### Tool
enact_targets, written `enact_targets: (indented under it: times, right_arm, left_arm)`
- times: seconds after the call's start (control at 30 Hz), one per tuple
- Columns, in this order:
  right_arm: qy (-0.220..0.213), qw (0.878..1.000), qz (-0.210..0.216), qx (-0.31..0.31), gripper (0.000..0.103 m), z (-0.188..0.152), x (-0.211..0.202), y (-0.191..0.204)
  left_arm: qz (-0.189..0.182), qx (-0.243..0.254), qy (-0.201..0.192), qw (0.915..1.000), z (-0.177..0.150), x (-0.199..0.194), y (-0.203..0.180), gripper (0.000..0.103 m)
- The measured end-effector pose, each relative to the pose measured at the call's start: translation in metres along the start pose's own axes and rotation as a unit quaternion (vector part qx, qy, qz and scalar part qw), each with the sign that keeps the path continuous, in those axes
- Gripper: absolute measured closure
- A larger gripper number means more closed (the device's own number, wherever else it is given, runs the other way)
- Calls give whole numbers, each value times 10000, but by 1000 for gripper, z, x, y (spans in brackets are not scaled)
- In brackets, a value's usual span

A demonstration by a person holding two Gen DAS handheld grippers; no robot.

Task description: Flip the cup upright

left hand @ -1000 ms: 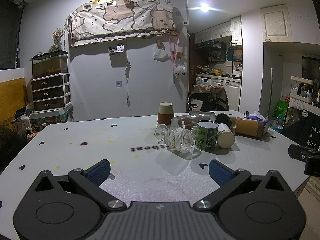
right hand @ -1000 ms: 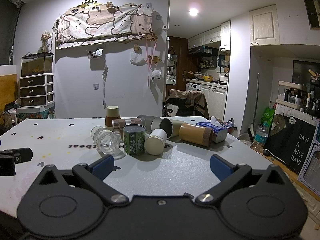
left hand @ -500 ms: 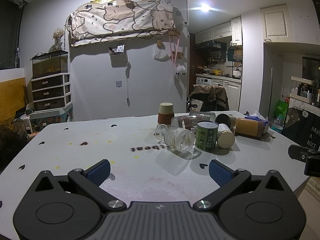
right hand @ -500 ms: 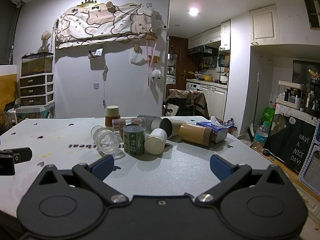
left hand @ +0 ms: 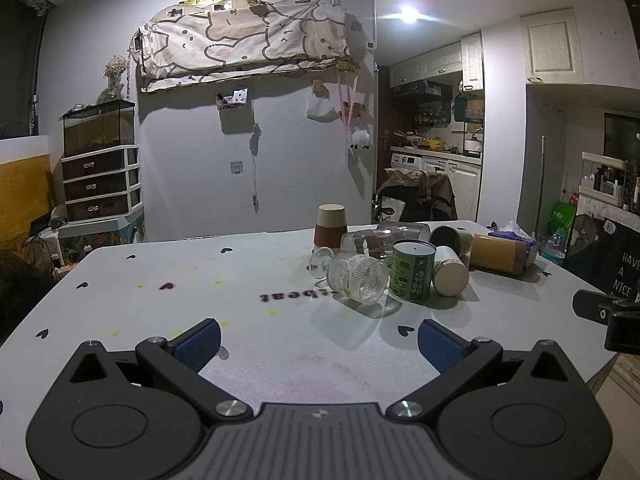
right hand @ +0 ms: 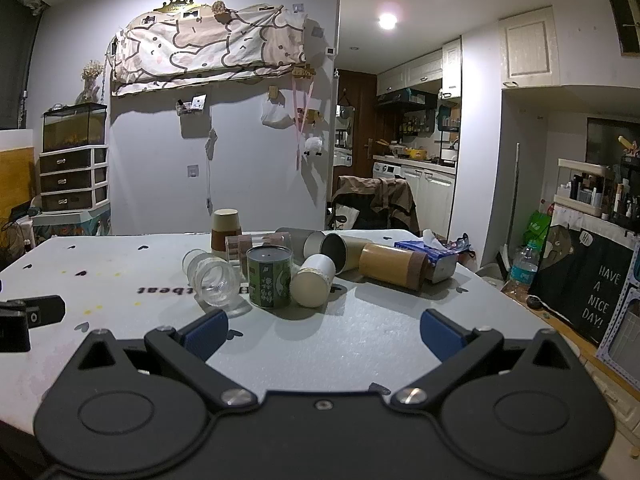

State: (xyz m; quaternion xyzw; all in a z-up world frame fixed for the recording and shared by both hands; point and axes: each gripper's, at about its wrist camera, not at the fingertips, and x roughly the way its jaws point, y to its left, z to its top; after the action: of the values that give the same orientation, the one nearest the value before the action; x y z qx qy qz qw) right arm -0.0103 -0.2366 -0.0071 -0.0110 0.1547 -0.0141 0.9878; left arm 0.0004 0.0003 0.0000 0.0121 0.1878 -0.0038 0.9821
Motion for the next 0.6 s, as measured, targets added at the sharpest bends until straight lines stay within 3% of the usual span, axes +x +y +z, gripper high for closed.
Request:
enact_targets:
  times: [0.33,0.6]
  right_arm:
    - [-122,9998,133,113,0,4,12,-4]
    - [-282,9984,438,198,0,34,66,8]
  left_arm:
    - [7,7,11,10000,-3,3,-8,0]
    - [-10,-17,42,10000,-20,6,-16,0]
